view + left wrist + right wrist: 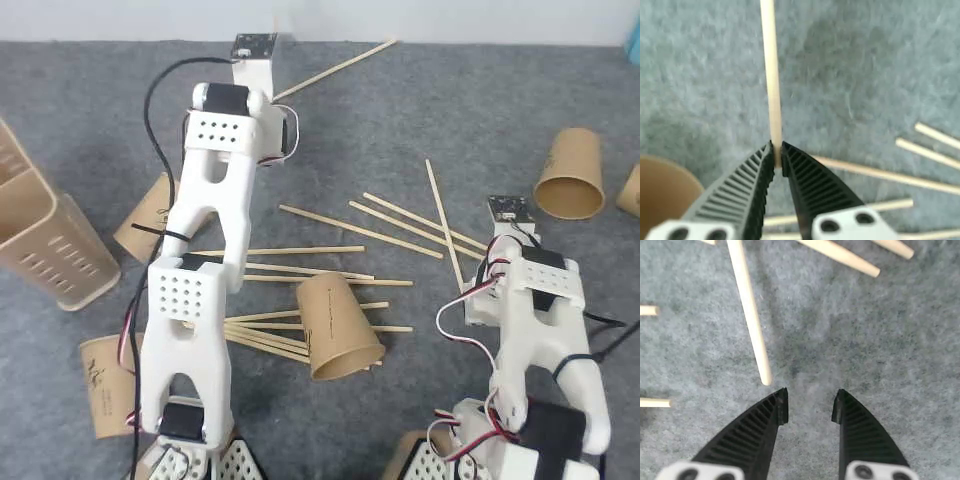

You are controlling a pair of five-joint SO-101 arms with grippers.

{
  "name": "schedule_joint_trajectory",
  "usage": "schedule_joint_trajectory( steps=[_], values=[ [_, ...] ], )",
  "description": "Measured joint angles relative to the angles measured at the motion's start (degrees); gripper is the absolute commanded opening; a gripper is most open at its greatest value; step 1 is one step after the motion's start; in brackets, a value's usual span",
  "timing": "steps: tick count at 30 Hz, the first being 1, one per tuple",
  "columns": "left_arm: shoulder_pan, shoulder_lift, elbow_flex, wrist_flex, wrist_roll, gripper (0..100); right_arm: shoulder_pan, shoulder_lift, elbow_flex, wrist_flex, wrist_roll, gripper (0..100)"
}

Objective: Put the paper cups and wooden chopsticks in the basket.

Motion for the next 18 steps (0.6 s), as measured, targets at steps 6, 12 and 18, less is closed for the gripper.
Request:
schedule_joint_trajectory(
  steps=[6,12,18],
  values=[
    [0.0,-0.1,0.7,4.0,-1.3,2,0.0,0.0,0.0,0.0,0.0,16.5],
    [2.5,0.0,14.1,4.1,-14.0,1,0.0,0.0,0.0,0.0,0.0,16.5],
    [1.6,0.0,13.2,3.4,-15.3,1,0.0,0.0,0.0,0.0,0.0,16.5]
  ],
)
